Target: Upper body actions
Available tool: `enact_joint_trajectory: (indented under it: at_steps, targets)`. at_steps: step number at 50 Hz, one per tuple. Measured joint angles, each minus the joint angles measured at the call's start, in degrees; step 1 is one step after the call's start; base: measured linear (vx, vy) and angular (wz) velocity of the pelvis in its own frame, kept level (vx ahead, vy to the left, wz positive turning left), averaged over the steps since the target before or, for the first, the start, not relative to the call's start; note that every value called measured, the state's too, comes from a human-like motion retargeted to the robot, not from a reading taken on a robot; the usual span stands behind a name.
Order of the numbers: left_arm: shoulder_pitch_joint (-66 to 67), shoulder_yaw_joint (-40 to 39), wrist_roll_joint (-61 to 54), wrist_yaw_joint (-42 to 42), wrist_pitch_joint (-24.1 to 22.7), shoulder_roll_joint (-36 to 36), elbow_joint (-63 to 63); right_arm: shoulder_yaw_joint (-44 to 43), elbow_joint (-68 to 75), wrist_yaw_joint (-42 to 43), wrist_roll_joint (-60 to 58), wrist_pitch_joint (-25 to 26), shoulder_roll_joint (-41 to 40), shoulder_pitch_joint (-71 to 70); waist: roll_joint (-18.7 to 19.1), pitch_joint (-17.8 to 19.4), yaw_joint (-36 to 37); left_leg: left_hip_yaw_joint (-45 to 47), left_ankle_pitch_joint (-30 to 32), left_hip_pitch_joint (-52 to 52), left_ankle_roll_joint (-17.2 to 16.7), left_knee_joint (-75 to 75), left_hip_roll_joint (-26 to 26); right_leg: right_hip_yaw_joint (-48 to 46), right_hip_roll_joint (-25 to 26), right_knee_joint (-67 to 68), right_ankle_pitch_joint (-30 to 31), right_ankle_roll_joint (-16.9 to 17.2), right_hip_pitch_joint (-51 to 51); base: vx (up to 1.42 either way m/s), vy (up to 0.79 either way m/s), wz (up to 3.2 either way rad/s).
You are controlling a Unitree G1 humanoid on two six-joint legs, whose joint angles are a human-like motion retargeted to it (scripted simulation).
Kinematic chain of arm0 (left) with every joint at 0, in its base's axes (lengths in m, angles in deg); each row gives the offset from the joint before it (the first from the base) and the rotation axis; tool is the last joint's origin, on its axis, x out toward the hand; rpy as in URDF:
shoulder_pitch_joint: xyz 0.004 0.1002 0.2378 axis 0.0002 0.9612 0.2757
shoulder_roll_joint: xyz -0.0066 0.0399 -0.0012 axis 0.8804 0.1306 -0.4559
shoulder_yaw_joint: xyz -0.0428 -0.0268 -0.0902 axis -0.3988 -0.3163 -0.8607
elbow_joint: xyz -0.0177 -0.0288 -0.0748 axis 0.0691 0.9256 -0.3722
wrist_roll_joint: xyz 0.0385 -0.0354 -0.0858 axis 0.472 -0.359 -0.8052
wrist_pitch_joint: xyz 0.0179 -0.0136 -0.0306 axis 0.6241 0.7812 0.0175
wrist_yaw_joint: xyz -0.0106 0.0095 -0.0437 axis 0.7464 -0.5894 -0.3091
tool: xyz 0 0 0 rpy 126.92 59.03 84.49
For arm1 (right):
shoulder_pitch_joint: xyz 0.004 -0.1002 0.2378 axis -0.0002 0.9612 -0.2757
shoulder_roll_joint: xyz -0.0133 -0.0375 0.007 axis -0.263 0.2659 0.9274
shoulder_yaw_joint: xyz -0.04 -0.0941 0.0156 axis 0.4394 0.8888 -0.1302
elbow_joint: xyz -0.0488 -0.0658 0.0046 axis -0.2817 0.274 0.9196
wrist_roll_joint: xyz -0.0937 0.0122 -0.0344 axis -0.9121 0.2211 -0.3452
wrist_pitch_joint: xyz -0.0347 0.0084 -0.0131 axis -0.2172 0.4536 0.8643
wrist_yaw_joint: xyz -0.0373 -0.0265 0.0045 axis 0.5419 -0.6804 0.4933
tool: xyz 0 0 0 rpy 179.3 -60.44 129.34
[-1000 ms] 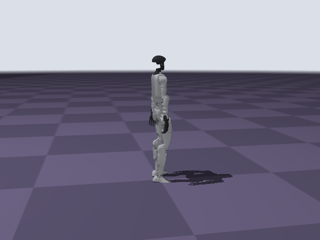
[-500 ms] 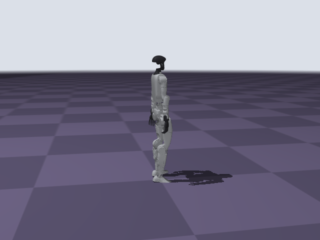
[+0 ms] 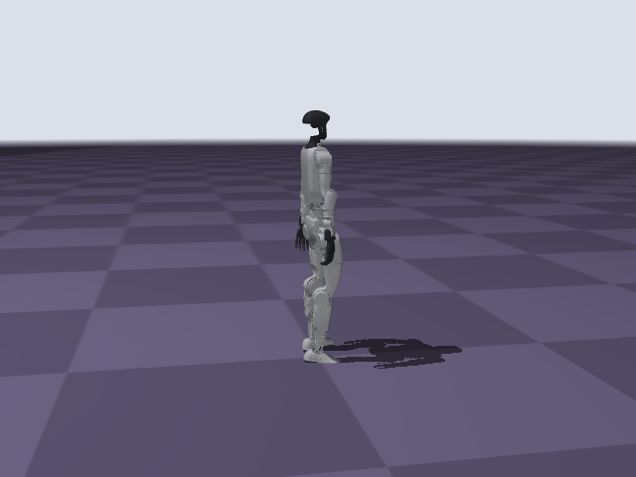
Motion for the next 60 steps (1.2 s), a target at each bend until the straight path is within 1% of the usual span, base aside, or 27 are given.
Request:
enact_joint_trajectory:
  at_steps: [20, 35, 40, 50, 57, 60]
  targets:
    - [0.1, -0.2, 0.1, 0.0, 0.0, 0.0, 0.0, 0.1, -0.1, -0.1, -0.1, 0.0, -0.2, 0.1, 0.0, -0.2, -0.1, 0.1, -0.1, 0.0, 0.0, -0.1, 0.1, 0.2, 0.1, 0.0, -0.1, 0.0, -0.1, 0.0, 0.0, 0.0]
    - [-0.4, 1.0, -0.3, -0.4, 0.0, 0.6, 0.6, -2.4, -1.8, 0.2, 0.1, -1.1, 1.0, 1.6, 0.1, 0.2, -0.3, 0.7, -0.1, 0.1, -0.1, -0.1, 0.4, 0.5, 0.3, 0.1, 0.0, -0.1, -0.3, 0.0, 0.0, 0.0]
    - [-1.7, 2.3, -0.5, -0.6, 0.3, 0.8, 0.7, -3.0, -1.7, 0.8, 0.1, -0.9, 2.0, 2.0, 0.4, 0.9, -0.3, 1.0, -0.1, 0.2, -0.2, -0.2, 0.7, 0.9, 0.5, 0.3, 0.1, -0.1, -0.5, 0.0, 0.0, 0.0]
    - [-4.6, 1.8, -3.0, -0.7, -0.3, -0.7, -1.5, -4.3, -1.5, 2.6, 1.1, -0.5, 3.3, 2.8, 1.2, 2.8, -0.9, 1.4, 0.1, -0.3, -0.6, 0.0, 1.6, 1.7, 0.7, 0.8, 0.1, -0.2, -1.4, -0.04, -0.03, -0.04]
    - [-4.8, 2.7, -4.3, -1.1, -0.8, -1.7, -4.7, -3.5, 0.8, 5.4, 2.6, 0.6, 3.9, 2.4, 2.3, 5.7, -1.0, 1.3, 0.0, 0.3, -1.4, 0.8, 2.2, 1.4, 1.1, 1.1, -0.4, -0.9, -0.5, -0.06, -0.07, 0.0]
    - [-3.4, 2.4, -4.3, -0.7, -1.1, -2.0, -6.7, -3.1, 2.4, 6.9, 3.8, 1.2, 3.5, 1.6, 2.7, 6.3, -1.2, 1.0, -0.2, 0.4, -2.0, 1.7, 2.5, 1.2, 1.2, 1.1, -0.7, -1.2, 0.0, -0.05, -0.11, 0.12]
